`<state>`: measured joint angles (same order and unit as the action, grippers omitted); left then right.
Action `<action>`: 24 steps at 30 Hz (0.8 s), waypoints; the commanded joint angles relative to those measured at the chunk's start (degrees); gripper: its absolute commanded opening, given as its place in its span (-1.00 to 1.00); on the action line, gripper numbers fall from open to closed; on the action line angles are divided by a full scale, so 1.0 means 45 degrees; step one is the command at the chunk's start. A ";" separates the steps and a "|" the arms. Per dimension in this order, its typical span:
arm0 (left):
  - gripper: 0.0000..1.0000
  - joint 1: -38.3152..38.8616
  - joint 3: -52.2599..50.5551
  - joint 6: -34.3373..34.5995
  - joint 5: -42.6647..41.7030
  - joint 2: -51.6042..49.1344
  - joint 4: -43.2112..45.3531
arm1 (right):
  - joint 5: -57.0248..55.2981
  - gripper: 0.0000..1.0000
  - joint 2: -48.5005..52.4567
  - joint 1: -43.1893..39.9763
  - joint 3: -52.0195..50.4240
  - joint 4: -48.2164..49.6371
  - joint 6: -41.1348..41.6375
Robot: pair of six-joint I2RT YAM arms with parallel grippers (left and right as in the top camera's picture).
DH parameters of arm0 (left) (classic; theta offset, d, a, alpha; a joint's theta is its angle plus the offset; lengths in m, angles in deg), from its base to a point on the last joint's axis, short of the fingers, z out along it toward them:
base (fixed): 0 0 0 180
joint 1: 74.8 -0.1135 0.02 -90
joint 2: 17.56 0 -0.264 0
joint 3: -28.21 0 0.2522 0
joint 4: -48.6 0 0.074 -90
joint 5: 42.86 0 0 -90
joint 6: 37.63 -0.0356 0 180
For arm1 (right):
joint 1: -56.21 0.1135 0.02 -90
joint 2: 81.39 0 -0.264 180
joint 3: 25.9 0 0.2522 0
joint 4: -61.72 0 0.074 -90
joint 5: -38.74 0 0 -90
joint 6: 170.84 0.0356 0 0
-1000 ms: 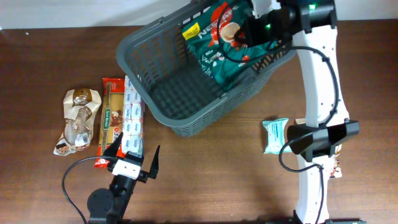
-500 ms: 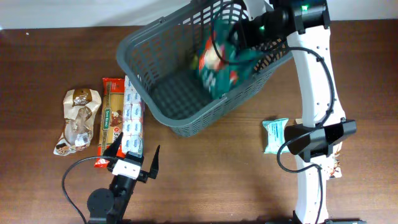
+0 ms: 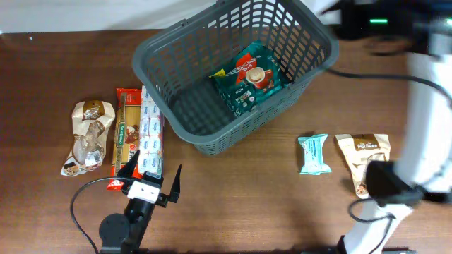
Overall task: Pack container
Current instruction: 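Lift the Nescafe bag with the right gripper and drop it into the basket, then move the right gripper to the brown Pantree bag and grasp it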
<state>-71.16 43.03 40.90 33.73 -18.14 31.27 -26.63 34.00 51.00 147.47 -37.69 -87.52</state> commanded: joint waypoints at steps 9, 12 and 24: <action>0.99 0.0034 -0.0121 0.0063 0.0083 0.0063 0.0034 | 0.0952 0.31 -0.0913 -0.7864 -0.3580 -0.0393 0.1350; 0.99 0.0034 -0.0121 0.0063 0.0083 0.0063 0.0034 | 0.0379 0.18 -0.0913 -0.7820 -0.5654 -0.0408 0.1030; 0.98 0.0034 -0.0121 0.0063 0.0083 0.0063 0.0034 | -0.2210 0.35 -0.0918 -0.7135 -1.2687 -0.0141 -0.1773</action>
<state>-71.16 43.03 40.90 33.73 -18.14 31.27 -32.43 30.42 17.29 95.82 -38.60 -91.48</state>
